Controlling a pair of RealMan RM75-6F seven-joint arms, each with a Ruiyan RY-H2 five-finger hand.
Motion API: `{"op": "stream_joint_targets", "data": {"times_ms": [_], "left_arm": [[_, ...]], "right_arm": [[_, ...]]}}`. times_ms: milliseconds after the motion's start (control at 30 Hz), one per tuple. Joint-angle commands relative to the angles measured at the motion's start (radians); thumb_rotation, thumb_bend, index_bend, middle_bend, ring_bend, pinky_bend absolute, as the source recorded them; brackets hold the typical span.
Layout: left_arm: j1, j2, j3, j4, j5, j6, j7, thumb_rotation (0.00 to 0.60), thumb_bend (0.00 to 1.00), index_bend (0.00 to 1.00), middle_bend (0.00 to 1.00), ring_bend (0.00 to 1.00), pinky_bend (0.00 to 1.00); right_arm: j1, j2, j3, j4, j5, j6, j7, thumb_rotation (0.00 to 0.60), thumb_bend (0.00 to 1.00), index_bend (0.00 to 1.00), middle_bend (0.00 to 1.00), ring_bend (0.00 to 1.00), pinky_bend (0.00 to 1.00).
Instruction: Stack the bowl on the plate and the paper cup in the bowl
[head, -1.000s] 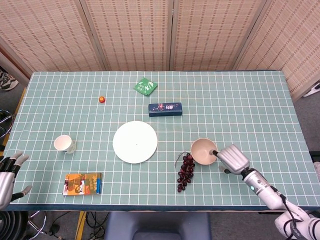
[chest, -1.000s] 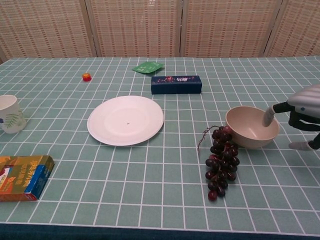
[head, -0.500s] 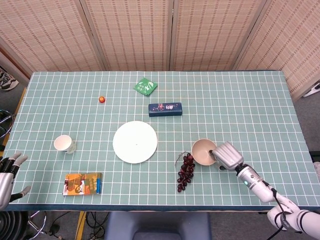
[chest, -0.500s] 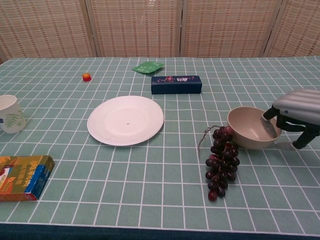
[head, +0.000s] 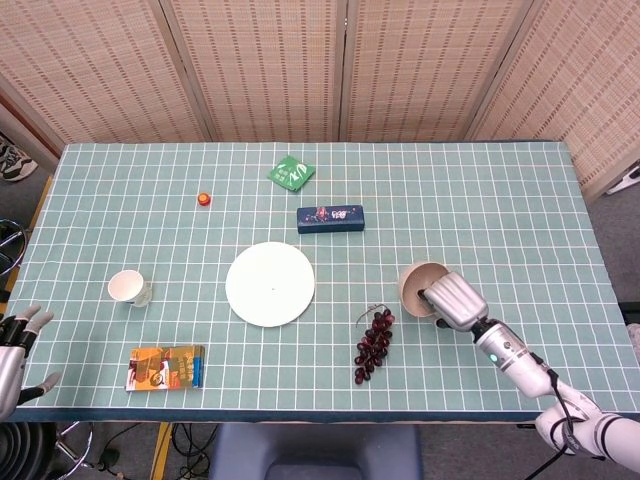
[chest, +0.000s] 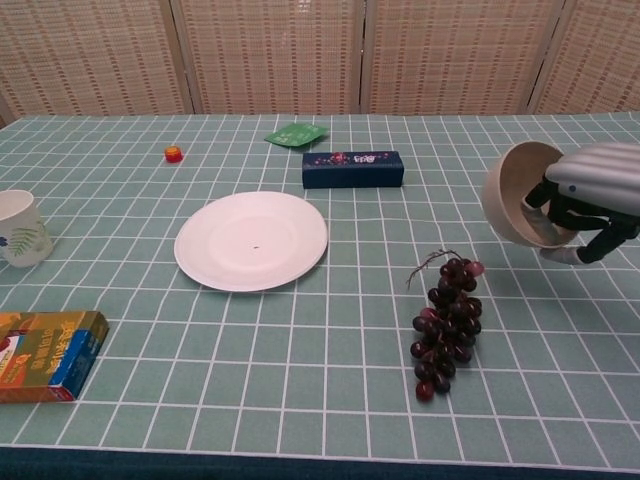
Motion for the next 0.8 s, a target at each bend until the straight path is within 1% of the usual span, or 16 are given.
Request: {"op": "stream_joint_targets", "data": {"times_ms": [33, 200, 333, 367, 467, 600, 800], "left_arm": [[0.001, 0.001, 0.000, -0.001, 0.000, 0.002, -0.001, 0.600, 0.00, 0.20, 0.16, 0.18, 0.13], [0.003, 0.002, 0.001, -0.002, 0.001, 0.003, 0.000, 0.600, 0.00, 0.20, 0.16, 0.18, 0.13], [0.005, 0.004, 0.000, -0.008, 0.007, 0.010, 0.004, 0.600, 0.00, 0.20, 0.16, 0.18, 0.13], [0.005, 0.005, 0.000, -0.009, 0.008, 0.011, 0.005, 0.600, 0.00, 0.19, 0.16, 0.18, 0.13], [0.007, 0.007, 0.001, -0.013, 0.011, 0.014, 0.008, 0.600, 0.00, 0.19, 0.16, 0.18, 0.13], [0.009, 0.010, 0.001, -0.017, 0.010, 0.016, 0.013, 0.600, 0.00, 0.20, 0.16, 0.19, 0.13], [0.011, 0.012, 0.001, -0.020, 0.010, 0.018, 0.017, 0.600, 0.00, 0.19, 0.16, 0.18, 0.13]], "right_arm": [[0.024, 0.032, 0.022, -0.045, 0.004, 0.001, 0.002, 0.600, 0.47, 0.65, 0.92, 0.88, 0.98], [0.084, 0.073, 0.061, -0.127, 0.016, -0.044, -0.008, 0.600, 0.47, 0.65, 0.92, 0.88, 0.98], [0.160, 0.094, 0.104, -0.194, 0.042, -0.124, -0.023, 0.600, 0.48, 0.65, 0.92, 0.88, 0.98], [0.166, 0.095, 0.107, -0.198, 0.044, -0.130, -0.025, 0.600, 0.48, 0.65, 0.92, 0.88, 0.98], [0.230, 0.088, 0.145, -0.230, 0.079, -0.200, -0.033, 0.600, 0.48, 0.65, 0.92, 0.88, 0.98], [0.320, 0.053, 0.188, -0.243, 0.133, -0.299, -0.051, 0.600, 0.48, 0.65, 0.91, 0.88, 0.98], [0.438, -0.024, 0.219, -0.203, 0.230, -0.437, -0.095, 0.600, 0.48, 0.65, 0.91, 0.88, 0.98]]}}
